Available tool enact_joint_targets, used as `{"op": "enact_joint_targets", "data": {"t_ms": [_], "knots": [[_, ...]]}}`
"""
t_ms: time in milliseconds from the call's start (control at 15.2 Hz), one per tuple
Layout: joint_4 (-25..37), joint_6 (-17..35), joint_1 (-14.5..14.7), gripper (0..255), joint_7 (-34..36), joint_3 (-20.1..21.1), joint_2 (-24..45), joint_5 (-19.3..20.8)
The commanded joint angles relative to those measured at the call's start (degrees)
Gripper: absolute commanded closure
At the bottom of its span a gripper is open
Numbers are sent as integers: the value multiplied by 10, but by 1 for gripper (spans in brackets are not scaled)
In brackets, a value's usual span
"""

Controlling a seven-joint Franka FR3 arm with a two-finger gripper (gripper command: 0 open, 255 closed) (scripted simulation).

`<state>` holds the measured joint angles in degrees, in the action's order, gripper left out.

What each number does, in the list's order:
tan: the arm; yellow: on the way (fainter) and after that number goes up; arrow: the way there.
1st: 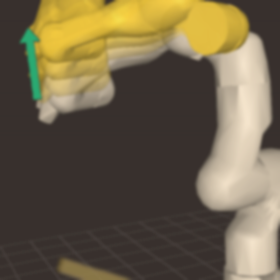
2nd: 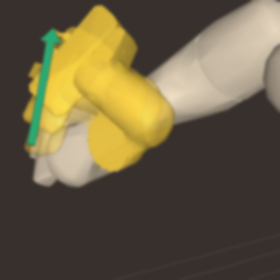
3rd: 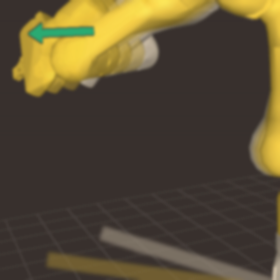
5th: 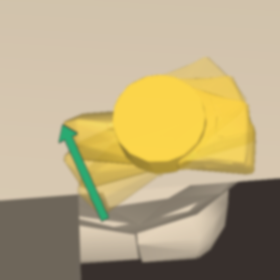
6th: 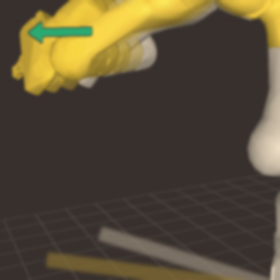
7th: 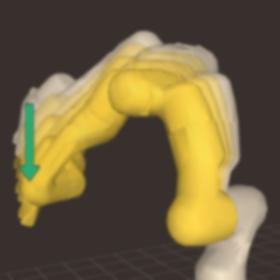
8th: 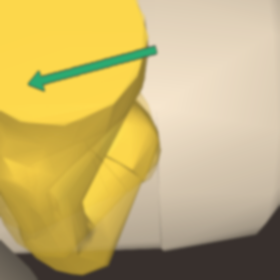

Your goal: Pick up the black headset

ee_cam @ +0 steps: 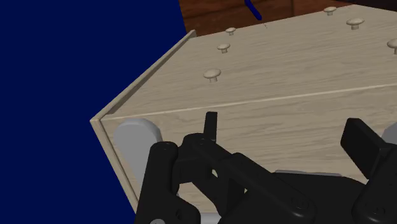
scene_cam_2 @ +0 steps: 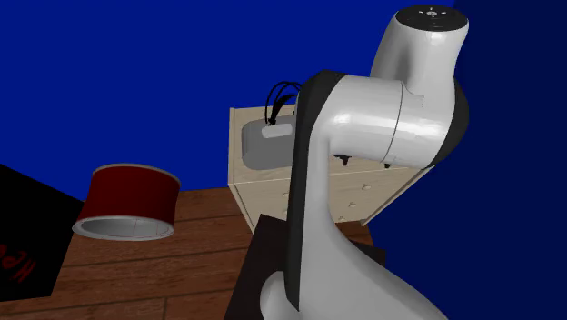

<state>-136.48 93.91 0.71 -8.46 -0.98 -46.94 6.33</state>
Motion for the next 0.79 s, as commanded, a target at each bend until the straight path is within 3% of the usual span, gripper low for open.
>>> {"op": "enact_joint_targets", "data": {"t_ms": [0, 726], "knots": [[0, 0, 0, 0, 0, 0, 0, 0], [116, -21, 20, 0, 188, 128, 84, -96]]}}
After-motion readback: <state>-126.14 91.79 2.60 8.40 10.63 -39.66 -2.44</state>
